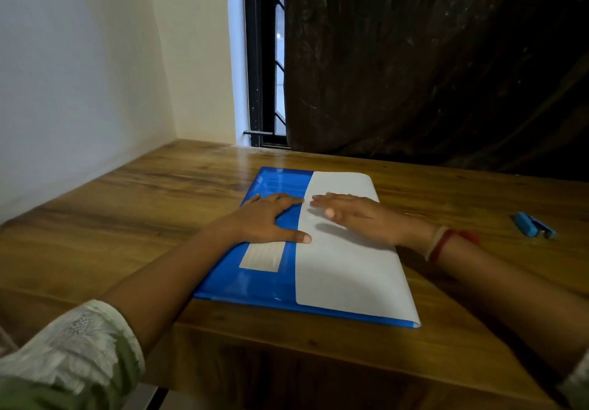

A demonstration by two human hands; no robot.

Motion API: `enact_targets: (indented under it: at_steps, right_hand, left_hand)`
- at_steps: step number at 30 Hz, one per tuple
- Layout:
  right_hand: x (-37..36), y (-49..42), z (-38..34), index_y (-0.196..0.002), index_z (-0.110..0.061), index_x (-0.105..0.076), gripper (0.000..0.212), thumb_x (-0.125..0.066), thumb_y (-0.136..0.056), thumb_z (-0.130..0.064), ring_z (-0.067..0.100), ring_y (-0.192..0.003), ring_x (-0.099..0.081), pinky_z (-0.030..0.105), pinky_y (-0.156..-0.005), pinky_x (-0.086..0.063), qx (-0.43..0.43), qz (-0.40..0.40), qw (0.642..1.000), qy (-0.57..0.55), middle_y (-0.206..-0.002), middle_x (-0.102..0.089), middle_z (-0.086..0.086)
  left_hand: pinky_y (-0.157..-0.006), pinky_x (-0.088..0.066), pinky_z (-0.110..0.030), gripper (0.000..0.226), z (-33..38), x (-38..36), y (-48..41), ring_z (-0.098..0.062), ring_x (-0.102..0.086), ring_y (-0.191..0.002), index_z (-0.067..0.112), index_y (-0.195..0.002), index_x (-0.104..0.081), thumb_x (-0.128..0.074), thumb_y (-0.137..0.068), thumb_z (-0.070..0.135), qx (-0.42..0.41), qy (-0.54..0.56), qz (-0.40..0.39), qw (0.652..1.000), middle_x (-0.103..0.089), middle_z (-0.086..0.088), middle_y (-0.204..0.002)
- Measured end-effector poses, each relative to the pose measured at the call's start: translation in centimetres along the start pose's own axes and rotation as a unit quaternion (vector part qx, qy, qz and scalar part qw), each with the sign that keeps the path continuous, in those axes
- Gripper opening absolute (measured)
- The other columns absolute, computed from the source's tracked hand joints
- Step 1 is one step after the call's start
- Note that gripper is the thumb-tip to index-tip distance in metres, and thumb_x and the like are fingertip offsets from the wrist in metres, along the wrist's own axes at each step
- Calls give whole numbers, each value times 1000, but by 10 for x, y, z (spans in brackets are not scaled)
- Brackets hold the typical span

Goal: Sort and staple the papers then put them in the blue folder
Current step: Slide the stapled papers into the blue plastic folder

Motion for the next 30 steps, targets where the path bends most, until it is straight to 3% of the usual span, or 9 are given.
enact_targets:
  at_steps: [3, 10, 16, 20, 26, 30]
  right_hand:
    - [-19, -33, 32, -153, -37, -13, 77, -11, -84, -70, 11, -150, -3, 41, -121, 5, -16, -78, 986, 149, -162, -12, -12]
    - [8, -88, 90, -155, -35, -9, 70, -9, -93, -69, 22, -151, -3, 52, -118, 3, -166, -6, 968, 190, -163, -5, -7]
    - [16, -98, 107, -156, -30, -1, 77, -11, -92, -73, 33, -150, 0, 60, -114, 5, -288, 69, 936, 192, -164, 4, 4]
    - [8, -89, 101, -156, -30, -3, 77, -14, -92, -72, 30, -150, 4, 57, -116, 4, -273, 58, 948, 156, -164, 5, 5]
    - [-15, -34, 66, -155, -32, -3, 70, -17, -96, -66, 24, -150, 5, 47, -119, 2, -179, -38, 974, 134, -164, 5, -2]
    - [-24, 23, 44, -155, -33, -3, 67, -22, -97, -61, 19, -150, 5, 44, -121, 0, -137, -34, 983, 118, -163, 4, -6]
  left_hand:
    - [-118, -8, -42, 99, 2, 2, 2, -15, -19, -145, 36, -152, -14, -56, -72, 76, 7, 9, 7, 1000, -19, 9, -159]
    - [-118, -13, -44, 94, 2, 2, 1, -17, -21, -144, 41, -150, -15, -54, -73, 78, -7, 4, 9, 1000, -22, 7, -158]
    - [-118, -4, -45, 84, 0, -3, 3, -18, -9, -147, 49, -147, -22, -52, -74, 77, 11, -1, -19, 1000, -12, 3, -161]
    - [-118, -5, -45, 83, 1, -1, 4, -18, -11, -147, 51, -146, -25, -52, -73, 78, 11, 4, -15, 1000, -14, 4, -160]
    - [-118, -3, -46, 83, 1, -3, 3, -19, -10, -147, 52, -146, -22, -47, -72, 81, 13, -14, -29, 999, -12, 5, -160]
    - [-119, -2, -46, 82, 3, -2, 5, -18, -10, -148, 50, -147, -22, -46, -74, 79, 11, -22, -35, 999, -12, 4, -161]
Point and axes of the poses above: each hand's wrist, its own y-axis away from the middle knuckle, its own x-axis out of the back of the hand, z = x × y, the point moved 10 cm from there along -y, towards the middle knuckle
